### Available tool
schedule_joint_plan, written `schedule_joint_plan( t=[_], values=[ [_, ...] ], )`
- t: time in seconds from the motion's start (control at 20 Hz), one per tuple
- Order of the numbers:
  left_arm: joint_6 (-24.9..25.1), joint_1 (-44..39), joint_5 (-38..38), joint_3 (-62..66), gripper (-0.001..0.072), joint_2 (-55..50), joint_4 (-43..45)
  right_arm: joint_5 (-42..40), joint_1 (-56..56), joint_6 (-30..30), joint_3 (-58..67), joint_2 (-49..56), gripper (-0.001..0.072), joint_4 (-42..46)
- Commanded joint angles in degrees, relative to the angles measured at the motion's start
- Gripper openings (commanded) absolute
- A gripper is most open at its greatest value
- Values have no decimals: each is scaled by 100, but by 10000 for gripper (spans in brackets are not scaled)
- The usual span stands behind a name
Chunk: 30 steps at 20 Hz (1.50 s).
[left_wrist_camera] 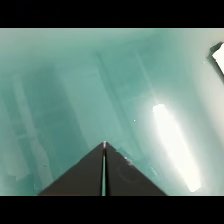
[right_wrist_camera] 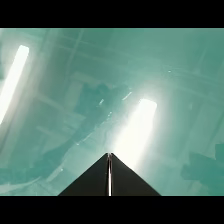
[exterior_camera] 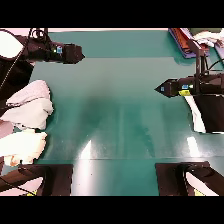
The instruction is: Fold the shirts.
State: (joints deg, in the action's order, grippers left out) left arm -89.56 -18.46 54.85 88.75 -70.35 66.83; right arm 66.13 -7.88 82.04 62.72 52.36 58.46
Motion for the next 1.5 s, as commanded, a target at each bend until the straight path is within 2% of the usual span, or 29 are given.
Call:
schedule_joint_plan(
  t=[0.0,0.6,0.7,0.85,0.9,0.95,1.0,1.1,1.3,1.45],
  values=[
    [0,0,0,2,22,0,2,-13,-15,0,4,4,12,-4],
    [20,0,-181,0,22,0,22,2,-15,0,4,2,12,-2],
    [142,177,-256,63,22,33,621,2,-15,0,2,4,12,-2],
    [-2,839,164,57,26,109,1770,7,-15,0,2,4,12,-2],
    [-63,1082,424,48,213,63,2127,7,-15,0,4,2,12,-2],
    [-151,1333,640,-20,523,0,2409,4,-15,0,2,4,12,-4],
    [-195,1589,769,-149,619,-83,2555,-2,-15,0,2,4,12,-4],
    [-197,2024,741,-584,613,-249,2601,4,-15,0,2,4,12,-2],
    [-197,2747,192,-1628,614,-752,2601,4,-15,0,2,4,12,-4],
    [-197,3067,-63,-1827,614,-1281,2599,4,-15,0,2,4,12,-7]
  ],
)
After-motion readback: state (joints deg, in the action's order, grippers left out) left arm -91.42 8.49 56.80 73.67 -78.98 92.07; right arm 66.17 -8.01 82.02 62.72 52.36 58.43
